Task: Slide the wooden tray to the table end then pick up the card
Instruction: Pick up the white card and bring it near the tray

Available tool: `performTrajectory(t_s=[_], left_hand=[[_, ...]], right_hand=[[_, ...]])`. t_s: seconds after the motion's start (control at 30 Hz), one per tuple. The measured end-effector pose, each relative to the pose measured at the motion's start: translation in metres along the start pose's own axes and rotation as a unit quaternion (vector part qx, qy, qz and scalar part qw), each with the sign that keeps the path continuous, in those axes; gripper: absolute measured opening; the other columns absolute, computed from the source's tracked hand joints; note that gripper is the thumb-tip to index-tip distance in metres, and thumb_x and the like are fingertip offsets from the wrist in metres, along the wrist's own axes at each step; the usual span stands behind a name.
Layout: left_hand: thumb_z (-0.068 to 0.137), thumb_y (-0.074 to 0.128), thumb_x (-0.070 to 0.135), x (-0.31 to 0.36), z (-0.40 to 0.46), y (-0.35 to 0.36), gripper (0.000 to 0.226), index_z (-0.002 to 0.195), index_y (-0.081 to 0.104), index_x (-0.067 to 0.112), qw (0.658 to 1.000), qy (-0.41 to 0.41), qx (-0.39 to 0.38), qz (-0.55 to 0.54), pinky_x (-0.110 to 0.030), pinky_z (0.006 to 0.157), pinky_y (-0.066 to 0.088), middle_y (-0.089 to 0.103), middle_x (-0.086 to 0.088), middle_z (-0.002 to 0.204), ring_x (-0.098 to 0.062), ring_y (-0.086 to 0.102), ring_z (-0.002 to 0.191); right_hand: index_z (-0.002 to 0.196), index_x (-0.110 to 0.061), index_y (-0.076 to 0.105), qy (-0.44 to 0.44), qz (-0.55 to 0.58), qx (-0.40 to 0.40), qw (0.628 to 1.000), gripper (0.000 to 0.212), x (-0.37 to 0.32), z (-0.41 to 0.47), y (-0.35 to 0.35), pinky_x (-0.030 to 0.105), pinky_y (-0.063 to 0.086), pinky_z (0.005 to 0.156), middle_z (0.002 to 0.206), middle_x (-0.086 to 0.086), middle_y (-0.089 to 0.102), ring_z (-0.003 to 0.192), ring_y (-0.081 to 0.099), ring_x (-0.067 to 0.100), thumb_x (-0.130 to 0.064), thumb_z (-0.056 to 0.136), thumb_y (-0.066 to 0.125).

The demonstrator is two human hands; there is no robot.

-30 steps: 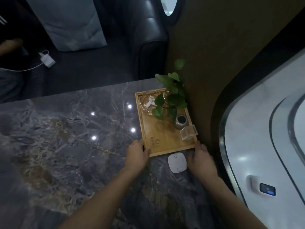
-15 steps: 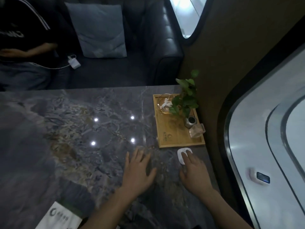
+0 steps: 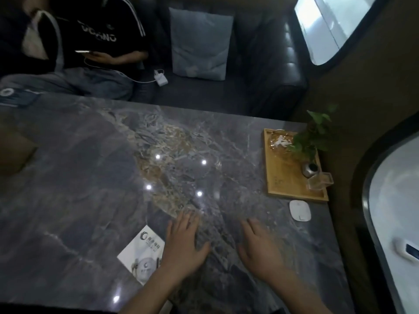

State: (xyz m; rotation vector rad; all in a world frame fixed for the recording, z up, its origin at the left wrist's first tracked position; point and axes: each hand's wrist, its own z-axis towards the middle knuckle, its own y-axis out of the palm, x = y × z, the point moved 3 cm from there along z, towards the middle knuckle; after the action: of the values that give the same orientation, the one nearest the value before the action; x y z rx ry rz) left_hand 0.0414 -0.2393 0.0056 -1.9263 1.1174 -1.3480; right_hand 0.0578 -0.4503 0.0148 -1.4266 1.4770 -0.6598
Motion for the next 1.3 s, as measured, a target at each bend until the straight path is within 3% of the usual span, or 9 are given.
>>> performTrajectory(t_s=[0.1, 0.27, 0.4, 0.57, 0.67, 1.03, 1.3], left_hand=[[0.083, 0.044, 0.063, -0.029, -0.018, -0.007, 0.082, 0.154, 0.017, 0.032, 1.000, -0.014, 0.017, 0.001, -0.044, 0.124, 0.003, 0.009, 0.006, 0.165, -0.017, -0.002, 0.153], [0.080, 0.048, 0.058, -0.076, -0.047, -0.018, 0.090, 0.156, 0.013, 0.024, 0.998, -0.042, 0.025, 0.030, -0.043, 0.122, -0.002, 0.007, 0.003, 0.166, -0.019, -0.002, 0.153], [0.081, 0.047, 0.058, -0.102, -0.062, -0.021, 0.092, 0.155, 0.009, 0.020, 0.997, -0.070, 0.037, 0.025, -0.045, 0.121, 0.004, 0.004, -0.002, 0.165, -0.023, -0.001, 0.152], [0.076, 0.043, 0.072, -0.125, -0.064, -0.019, 0.102, 0.155, 0.002, 0.022, 0.996, -0.083, 0.009, 0.024, -0.046, 0.123, 0.003, -0.001, -0.004, 0.165, -0.027, -0.003, 0.152], [0.069, 0.052, 0.068, -0.134, -0.064, -0.018, 0.111, 0.155, -0.003, 0.024, 0.997, -0.073, -0.015, 0.017, -0.047, 0.123, 0.001, -0.006, -0.003, 0.165, -0.028, -0.007, 0.152], [0.067, 0.044, 0.080, -0.139, -0.058, -0.008, 0.116, 0.153, -0.010, 0.025, 0.999, -0.032, 0.000, 0.025, -0.045, 0.120, 0.018, -0.002, -0.006, 0.161, -0.027, 0.006, 0.147], [0.067, 0.045, 0.076, -0.140, -0.060, -0.004, 0.116, 0.154, -0.010, 0.024, 0.999, -0.024, 0.021, 0.039, -0.044, 0.118, 0.022, 0.001, -0.005, 0.160, -0.028, 0.013, 0.142]], right_hand=[[0.151, -0.015, 0.026, -0.025, 0.000, -0.022, 0.999, 0.068, -0.031, -0.002, 0.012, 0.039, 0.027, 0.117, 0.158, 0.010, 0.029, 0.144, 0.029, 0.027, -0.042, 0.091, 0.046], [0.147, -0.016, 0.033, -0.075, -0.008, -0.024, 0.997, 0.071, -0.085, -0.008, 0.038, 0.041, 0.034, 0.114, 0.153, 0.009, 0.039, 0.139, 0.038, 0.028, -0.043, 0.082, 0.034], [0.140, -0.014, 0.047, -0.087, -0.026, -0.009, 0.996, 0.066, -0.118, -0.011, 0.053, 0.042, 0.044, 0.106, 0.144, 0.010, 0.052, 0.130, 0.052, 0.030, -0.038, 0.079, 0.054], [0.151, -0.014, 0.024, -0.122, -0.025, -0.068, 0.990, 0.067, -0.152, -0.011, 0.068, 0.042, 0.025, 0.117, 0.159, 0.010, 0.025, 0.145, 0.027, 0.029, -0.033, 0.089, 0.045], [0.152, -0.016, 0.019, -0.134, -0.029, -0.081, 0.987, 0.068, -0.168, -0.011, 0.073, 0.040, 0.021, 0.119, 0.161, 0.009, 0.021, 0.147, 0.021, 0.027, -0.031, 0.090, 0.044], [0.150, -0.023, 0.027, -0.103, 0.004, -0.069, 0.992, 0.063, -0.179, -0.008, 0.094, 0.044, 0.030, 0.115, 0.161, 0.011, 0.022, 0.143, 0.031, 0.029, -0.030, 0.089, 0.039], [0.143, -0.032, 0.037, -0.096, 0.101, -0.036, 0.990, 0.061, -0.178, -0.008, 0.103, 0.042, 0.051, 0.097, 0.154, 0.003, 0.035, 0.127, 0.051, 0.027, -0.034, 0.083, 0.037]])
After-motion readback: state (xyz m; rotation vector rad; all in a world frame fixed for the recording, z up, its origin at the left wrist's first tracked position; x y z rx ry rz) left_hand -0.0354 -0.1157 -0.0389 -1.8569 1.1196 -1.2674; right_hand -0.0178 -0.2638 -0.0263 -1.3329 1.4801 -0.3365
